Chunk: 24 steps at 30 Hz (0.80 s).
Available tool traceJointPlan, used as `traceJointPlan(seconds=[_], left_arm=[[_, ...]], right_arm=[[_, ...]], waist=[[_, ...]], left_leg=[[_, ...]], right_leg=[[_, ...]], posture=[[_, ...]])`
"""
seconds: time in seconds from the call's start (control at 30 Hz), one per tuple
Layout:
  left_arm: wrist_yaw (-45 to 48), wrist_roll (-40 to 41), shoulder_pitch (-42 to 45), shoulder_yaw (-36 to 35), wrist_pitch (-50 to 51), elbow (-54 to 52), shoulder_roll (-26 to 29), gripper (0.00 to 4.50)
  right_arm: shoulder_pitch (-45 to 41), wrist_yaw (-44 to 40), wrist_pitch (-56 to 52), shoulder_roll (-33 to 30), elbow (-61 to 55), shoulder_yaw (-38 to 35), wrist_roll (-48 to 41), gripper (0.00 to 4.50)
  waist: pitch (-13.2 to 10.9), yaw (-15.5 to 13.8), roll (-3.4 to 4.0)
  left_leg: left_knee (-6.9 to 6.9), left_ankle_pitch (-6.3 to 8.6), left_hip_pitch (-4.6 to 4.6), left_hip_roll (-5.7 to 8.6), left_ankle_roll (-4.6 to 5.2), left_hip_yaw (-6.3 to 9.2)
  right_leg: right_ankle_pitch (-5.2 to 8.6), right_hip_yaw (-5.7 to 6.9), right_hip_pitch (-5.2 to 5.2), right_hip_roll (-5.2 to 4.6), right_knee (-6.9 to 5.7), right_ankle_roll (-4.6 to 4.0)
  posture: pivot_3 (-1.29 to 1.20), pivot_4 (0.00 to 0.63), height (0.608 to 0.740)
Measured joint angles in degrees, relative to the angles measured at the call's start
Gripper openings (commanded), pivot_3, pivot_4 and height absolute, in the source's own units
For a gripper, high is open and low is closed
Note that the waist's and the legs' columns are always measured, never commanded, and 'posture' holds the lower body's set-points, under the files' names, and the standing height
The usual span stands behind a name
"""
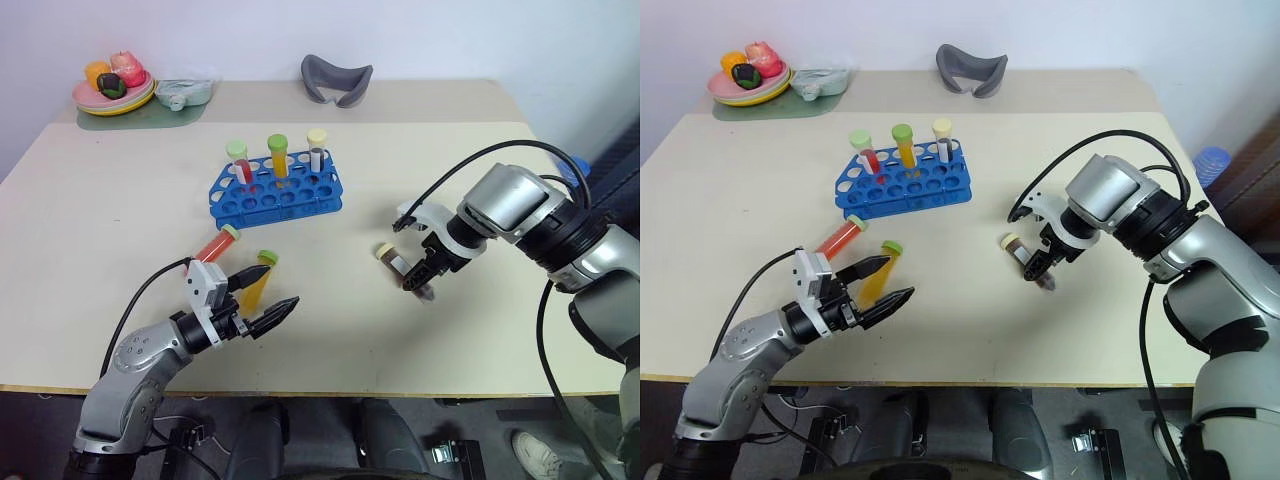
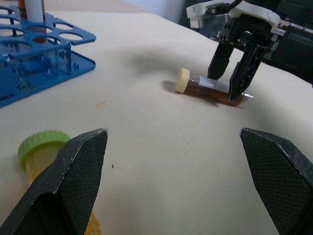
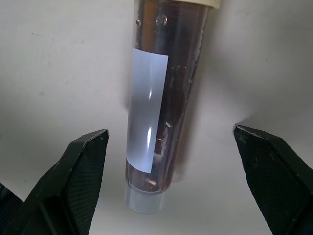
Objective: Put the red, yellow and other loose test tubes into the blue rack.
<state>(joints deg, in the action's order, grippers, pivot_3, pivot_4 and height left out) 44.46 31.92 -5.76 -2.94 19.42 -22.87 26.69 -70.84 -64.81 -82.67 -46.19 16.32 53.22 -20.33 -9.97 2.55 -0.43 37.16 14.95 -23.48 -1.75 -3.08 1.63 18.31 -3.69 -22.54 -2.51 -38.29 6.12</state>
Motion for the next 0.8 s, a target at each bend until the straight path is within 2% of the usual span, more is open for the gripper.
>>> traceJointPlan(seconds=[0.27, 0.5, 0.8], left_arm=[[-0.8, 0.1, -1.6, -0.1, 0.0, -1.9, -0.1, 4.42], [-1.2, 0.1, -2.3, -0.1, 0.0, -2.3, -0.1, 4.42], [-1.7, 0.1, -2.2, -0.1, 0.1, -2.6, -0.1, 4.42]], right_arm=[[-1.7, -3.7, 3.2, 2.3, 4.7, 2.2, 3.8, 4.19], [-2.7, -4.7, 1.9, 5.6, 7.5, 2.4, 6.1, 4.19], [-2.8, 0.4, -4.3, 10.8, 9.7, -0.5, 7.2, 4.19]], waist=[[0.0, 0.1, -0.04], [0.1, 0.2, -0.09], [0.3, 1.0, -0.50]], left_leg=[[0.03, 0.00, 0.06, -0.01, 0.00, 0.01], [0.02, 0.00, 0.11, -0.04, 0.00, 0.01], [-0.01, 0.00, 0.16, -0.06, 0.00, 0.06]], right_leg=[[-0.01, 0.00, 0.06, 0.02, -0.01, -0.01], [-0.02, 0.00, 0.08, 0.05, -0.02, -0.03], [-0.03, 0.01, 0.12, 0.09, -0.02, -0.05]], posture=[[0.00, 0.150, 0.740], [0.00, 0.150, 0.740], [0.00, 0.150, 0.740]])
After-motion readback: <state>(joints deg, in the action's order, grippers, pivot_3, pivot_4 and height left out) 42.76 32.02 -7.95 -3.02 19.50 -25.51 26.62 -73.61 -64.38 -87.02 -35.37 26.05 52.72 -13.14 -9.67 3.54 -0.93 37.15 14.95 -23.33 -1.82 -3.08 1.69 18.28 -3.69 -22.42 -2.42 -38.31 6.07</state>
